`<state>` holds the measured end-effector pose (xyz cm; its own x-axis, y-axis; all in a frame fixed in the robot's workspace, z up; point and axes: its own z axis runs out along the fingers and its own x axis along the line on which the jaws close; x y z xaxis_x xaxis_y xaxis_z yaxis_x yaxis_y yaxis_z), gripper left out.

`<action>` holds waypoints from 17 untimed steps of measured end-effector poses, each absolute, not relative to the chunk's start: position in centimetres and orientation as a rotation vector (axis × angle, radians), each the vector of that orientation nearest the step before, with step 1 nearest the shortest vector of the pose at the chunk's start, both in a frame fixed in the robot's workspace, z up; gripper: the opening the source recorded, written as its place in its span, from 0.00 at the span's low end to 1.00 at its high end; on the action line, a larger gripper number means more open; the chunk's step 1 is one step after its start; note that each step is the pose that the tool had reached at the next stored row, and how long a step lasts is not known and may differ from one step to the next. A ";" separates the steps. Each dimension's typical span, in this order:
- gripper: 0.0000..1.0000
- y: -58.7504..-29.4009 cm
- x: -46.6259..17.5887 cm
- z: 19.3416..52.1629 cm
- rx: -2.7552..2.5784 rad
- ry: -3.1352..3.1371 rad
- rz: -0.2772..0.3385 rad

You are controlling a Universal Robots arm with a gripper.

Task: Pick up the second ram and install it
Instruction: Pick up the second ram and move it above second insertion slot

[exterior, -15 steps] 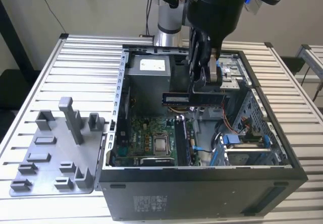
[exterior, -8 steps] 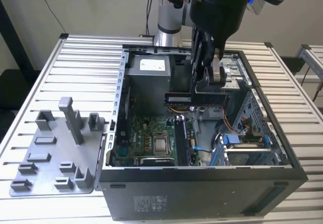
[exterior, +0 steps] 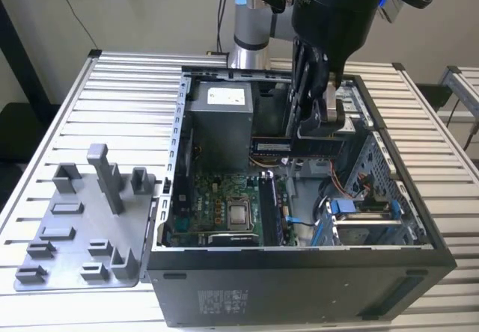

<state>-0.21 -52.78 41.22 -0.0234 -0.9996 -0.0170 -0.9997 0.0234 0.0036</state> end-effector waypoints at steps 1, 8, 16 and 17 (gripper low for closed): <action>0.14 -52.8 -0.1 41.2 -2.187 2.242 0.023; 0.14 -52.8 -0.1 41.2 -2.186 2.243 0.023; 0.14 -52.3 0.0 41.2 -2.186 2.243 0.023; 0.14 -52.2 0.0 41.2 -2.186 2.243 0.023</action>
